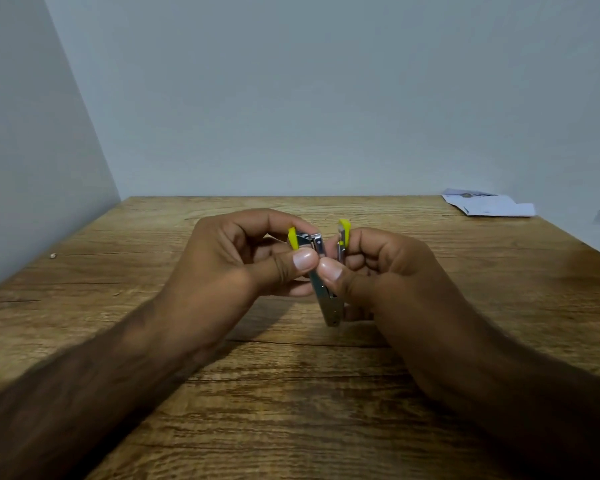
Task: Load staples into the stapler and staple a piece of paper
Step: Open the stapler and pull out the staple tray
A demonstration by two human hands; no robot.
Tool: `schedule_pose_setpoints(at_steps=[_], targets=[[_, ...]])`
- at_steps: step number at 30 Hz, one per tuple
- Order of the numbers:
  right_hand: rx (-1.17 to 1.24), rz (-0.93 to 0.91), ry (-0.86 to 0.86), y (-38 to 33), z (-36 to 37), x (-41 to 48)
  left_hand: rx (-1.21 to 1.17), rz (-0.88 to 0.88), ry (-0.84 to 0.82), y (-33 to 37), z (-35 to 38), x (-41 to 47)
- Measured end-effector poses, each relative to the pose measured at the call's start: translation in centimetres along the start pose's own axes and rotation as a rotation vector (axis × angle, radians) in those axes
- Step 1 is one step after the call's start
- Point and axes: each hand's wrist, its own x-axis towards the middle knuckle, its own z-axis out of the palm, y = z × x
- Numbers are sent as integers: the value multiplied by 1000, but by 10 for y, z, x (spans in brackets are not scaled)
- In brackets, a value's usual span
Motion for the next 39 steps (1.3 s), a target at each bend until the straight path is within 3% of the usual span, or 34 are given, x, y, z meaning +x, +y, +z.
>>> schedule_pose_setpoints(at_steps=[8, 12, 15, 26, 34, 39], targets=[[-47, 4, 36, 3, 1, 0, -38, 5, 6, -3, 0, -1], [0, 43, 147, -5, -12, 10, -118, 4, 54, -1, -7, 3], [48, 1, 117, -14, -23, 15, -170, 25, -1, 4, -10, 6], [105, 40, 59, -15, -30, 15, 46, 1, -98, 11, -29, 10], [129, 129, -44, -18, -39, 19, 558, -42, -399, 19, -42, 9], [-163, 153, -165, -17, -45, 19, 806, -74, -496, 22, -44, 7]])
